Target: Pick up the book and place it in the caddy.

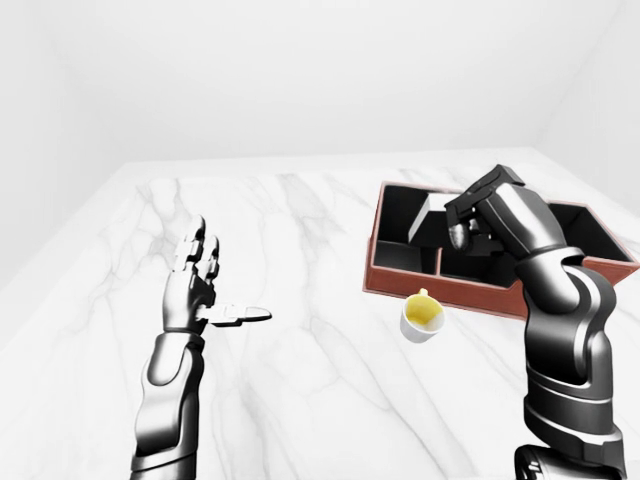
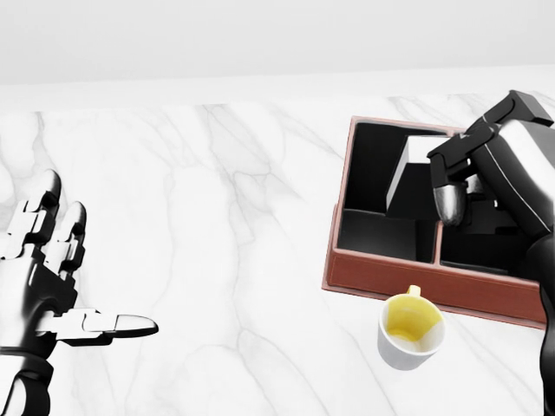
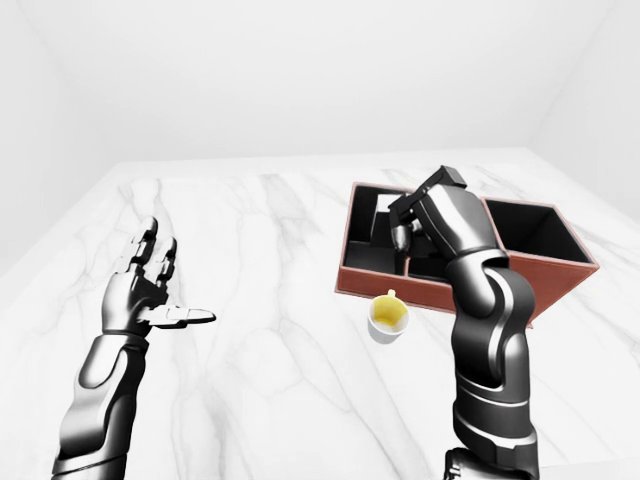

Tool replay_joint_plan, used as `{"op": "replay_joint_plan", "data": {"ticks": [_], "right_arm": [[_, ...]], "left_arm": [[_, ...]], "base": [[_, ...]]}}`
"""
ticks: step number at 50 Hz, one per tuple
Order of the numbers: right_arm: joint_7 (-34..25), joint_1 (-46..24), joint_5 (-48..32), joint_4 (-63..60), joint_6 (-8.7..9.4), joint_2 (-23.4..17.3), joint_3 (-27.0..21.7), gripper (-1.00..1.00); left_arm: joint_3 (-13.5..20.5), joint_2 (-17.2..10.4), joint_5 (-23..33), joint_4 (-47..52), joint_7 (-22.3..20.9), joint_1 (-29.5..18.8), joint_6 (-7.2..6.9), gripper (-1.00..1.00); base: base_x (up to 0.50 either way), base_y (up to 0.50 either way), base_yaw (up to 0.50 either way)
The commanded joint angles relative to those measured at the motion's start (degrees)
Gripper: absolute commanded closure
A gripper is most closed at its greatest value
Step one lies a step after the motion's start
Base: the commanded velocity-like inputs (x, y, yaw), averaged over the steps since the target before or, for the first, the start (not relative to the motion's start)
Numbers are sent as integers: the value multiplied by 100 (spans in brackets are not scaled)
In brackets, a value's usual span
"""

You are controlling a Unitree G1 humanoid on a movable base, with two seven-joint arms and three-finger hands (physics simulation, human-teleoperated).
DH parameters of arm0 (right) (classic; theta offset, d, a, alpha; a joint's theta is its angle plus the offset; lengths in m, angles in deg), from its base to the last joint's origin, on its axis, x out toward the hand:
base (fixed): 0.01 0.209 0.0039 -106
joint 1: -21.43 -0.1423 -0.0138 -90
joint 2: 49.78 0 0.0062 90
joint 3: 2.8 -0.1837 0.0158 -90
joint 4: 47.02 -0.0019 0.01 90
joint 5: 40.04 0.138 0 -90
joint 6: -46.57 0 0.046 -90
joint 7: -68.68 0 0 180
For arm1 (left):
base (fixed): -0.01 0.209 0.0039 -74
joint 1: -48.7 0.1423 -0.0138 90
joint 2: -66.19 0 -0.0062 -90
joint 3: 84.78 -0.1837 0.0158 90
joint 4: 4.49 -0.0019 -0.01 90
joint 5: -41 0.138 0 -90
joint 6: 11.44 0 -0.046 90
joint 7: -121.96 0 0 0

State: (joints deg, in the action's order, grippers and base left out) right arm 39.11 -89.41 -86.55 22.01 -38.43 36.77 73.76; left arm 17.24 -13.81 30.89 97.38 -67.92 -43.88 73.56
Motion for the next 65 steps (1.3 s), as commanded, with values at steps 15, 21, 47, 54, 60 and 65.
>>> {"op": "replay_joint_plan", "data": {"ticks": [15, 21, 47, 54, 60, 65], "right_arm": [[425, 259, -354, 245, 0, -228, -345, 100], [450, 308, -372, 213, 0, -253, -387, 100], [813, 577, -372, 673, 0, -362, -594, 100], [877, 591, -317, 802, 0, -413, -651, 100], [1032, 624, -294, 1046, 0, -436, -638, 100], [1033, 596, -278, 1089, 0, -471, -657, 100]], "left_arm": [[-31, 5, 23, -102, 6, -18, 0, -100], [-44, 10, 34, -117, 15, -20, 0, -100], [-158, 66, 159, -132, 60, -1, 0, -100], [-169, 70, 182, -176, 71, -5, 0, -100], [-197, 89, 204, -161, 81, 30, 0, -100], [-185, 88, 202, -139, 88, 26, 0, -100]], "base": [[0, 0, 0], [0, 0, 0], [0, 0, 0], [0, 0, 0], [0, 0, 0], [0, 0, 0]]}}
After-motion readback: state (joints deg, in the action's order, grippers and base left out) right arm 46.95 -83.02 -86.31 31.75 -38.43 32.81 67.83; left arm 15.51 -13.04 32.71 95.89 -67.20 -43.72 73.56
